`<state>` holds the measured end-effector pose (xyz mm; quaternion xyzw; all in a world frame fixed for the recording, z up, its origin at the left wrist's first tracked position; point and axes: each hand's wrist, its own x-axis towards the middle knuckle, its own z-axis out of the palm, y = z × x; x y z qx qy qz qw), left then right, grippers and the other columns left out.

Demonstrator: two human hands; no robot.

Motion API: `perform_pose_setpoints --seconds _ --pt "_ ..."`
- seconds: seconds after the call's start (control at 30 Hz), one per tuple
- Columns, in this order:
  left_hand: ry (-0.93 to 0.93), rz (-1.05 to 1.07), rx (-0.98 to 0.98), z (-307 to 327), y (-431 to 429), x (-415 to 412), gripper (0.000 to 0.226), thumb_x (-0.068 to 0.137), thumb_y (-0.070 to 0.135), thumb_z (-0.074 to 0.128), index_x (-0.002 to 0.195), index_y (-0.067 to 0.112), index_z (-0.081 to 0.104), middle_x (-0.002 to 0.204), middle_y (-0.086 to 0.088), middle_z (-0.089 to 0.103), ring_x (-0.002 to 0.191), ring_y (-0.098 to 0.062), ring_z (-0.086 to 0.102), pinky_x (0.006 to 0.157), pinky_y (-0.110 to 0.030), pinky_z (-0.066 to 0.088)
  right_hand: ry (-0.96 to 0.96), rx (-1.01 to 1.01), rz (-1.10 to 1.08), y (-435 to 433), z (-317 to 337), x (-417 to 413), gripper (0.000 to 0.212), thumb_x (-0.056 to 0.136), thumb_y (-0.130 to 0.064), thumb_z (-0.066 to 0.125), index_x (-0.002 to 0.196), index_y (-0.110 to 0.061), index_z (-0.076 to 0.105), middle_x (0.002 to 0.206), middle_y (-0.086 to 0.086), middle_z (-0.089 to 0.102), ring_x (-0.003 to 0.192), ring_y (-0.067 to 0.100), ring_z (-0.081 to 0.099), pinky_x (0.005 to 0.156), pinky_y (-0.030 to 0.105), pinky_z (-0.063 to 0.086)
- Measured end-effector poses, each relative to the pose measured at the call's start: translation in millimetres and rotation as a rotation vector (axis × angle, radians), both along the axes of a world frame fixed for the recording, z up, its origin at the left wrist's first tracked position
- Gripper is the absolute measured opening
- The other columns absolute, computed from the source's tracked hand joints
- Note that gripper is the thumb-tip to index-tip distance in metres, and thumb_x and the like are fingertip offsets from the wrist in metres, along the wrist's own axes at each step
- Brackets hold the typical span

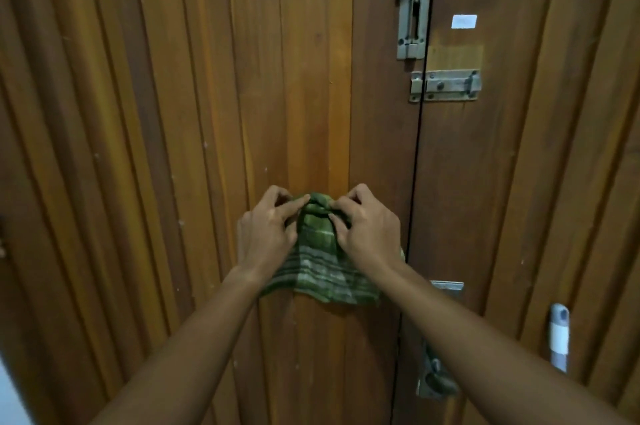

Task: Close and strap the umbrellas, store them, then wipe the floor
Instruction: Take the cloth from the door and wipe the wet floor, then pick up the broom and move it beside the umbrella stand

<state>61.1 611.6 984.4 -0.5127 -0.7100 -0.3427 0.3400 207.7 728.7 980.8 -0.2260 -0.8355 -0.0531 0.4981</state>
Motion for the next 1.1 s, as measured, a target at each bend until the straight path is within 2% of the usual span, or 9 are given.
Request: perform_pose_setpoints --seconds 0.13,0.33,0.4,0.5,0.57,0.67,0.8,0.97,1.1 --pt "-0.018 -0.023 0.020 -24.9 -0.3 -2.7 0.025 0.089 0.021 0.069 0.111 0.033 0.076 0.100 0.010 0.061 0.067 -0.018 0.062 0.047 -0.035 0.051 -0.034 0.076 0.027 3.7 -19.3 -1.3 0.015 0.093 -0.036 0.068 0.099 -0.024 0.076 0.088 -0.005 0.054 0.065 0.015 0.058 0.046 0.030 0.048" --pt "-0.222 -0.065 0.017 -61.3 -2.6 14.2 0.036 0.101 0.024 0.053 0.135 0.033 0.061 0.107 0.014 0.059 0.078 -0.008 0.060 0.053 -0.021 0.043 -0.035 -0.101 0.065 -4.1 -48.7 7.7 0.032 0.096 -0.027 0.065 0.128 -0.029 0.068 0.096 -0.009 0.054 0.067 0.011 0.055 0.047 0.034 0.051" --pt "-0.386 -0.192 0.018 -77.7 -11.6 27.5 0.041 0.106 0.036 0.040 0.146 0.038 0.047 0.127 0.020 0.055 0.106 -0.001 0.058 0.076 -0.018 0.047 -0.035 -0.194 0.128 -12.0 -59.2 12.2 0.038 0.100 -0.023 0.058 0.138 -0.026 0.060 0.109 -0.012 0.057 0.082 0.010 0.061 0.059 0.029 0.054" --pt "-0.586 -0.366 -0.041 -109.9 -27.2 48.4 0.052 0.103 0.055 0.031 0.154 0.045 0.024 0.156 0.029 0.029 0.143 0.008 0.026 0.115 -0.023 0.025 -0.054 -0.382 0.222 -28.2 -75.9 24.8 0.044 0.107 -0.032 0.044 0.150 -0.026 0.047 0.147 -0.018 0.047 0.132 0.001 0.046 0.106 0.025 0.042" --pt "-0.617 -0.387 -0.088 -128.8 -34.3 61.0 0.059 0.102 0.058 0.035 0.155 0.049 0.012 0.161 0.031 0.015 0.148 0.009 0.010 0.118 -0.025 0.015 -0.164 -0.458 0.224 -38.1 -90.0 35.2 0.050 0.108 -0.042 0.036 0.156 -0.029 0.033 0.160 -0.022 0.027 0.144 -0.007 0.022 0.120 0.025 0.018" --pt "-0.703 -0.425 -0.135 -152.9 -46.2 77.3 0.065 0.101 0.056 0.041 0.154 0.052 0.003 0.163 0.026 0.009 0.150 0.004 0.007 0.117 -0.027 0.016 -0.260 -0.507 0.177 -49.5 -112.8 54.9 0.053 0.108 -0.048 0.030 0.157 -0.029 0.030 0.164 -0.020 0.019 0.149 0.000 0.019 0.121 0.032 0.014" --pt "-0.867 -0.397 -0.271 -185.3 -67.2 105.1 0.064 0.102 0.049 0.044 0.157 0.039 0.012 0.166 0.013 0.015 0.152 -0.009 0.012 0.120 -0.032 0.017 -0.308 -0.608 0.048 -62.5 -145.2 97.0 0.052 0.107 -0.047 0.032 0.155 -0.029 0.036 0.162 -0.012 0.031 0.150 0.012 0.028 0.121 0.036 0.019" --pt "-0.997 -0.338 -0.657 -223.3 -82.7 145.0 0.045 0.102 0.044 0.048 0.143 0.027 0.051 0.160 0.001 0.034 0.148 -0.021 0.027 0.116 -0.030 0.021 -0.358 -0.733 -0.147 -82.6 -178.7 166.6 0.049 0.105 -0.046 0.039 0.150 -0.028 0.046 0.159 -0.007 0.039 0.147 0.016 0.035 0.119 0.037 0.025" --pt "-0.907 -0.512 -0.784 -225.5 -78.9 186.0 0.030 0.101 0.035 0.052 0.122 0.022 0.069 0.142 0.000 0.054 0.135 -0.018 0.046 0.083 -0.010 0.021 -0.351 -0.797 -0.195 -90.7 -191.8 220.2 0.045 0.099 -0.047 0.050 0.138 -0.028 0.060 0.150 -0.006 0.051 0.141 0.018 0.046 0.115 0.033 0.037"
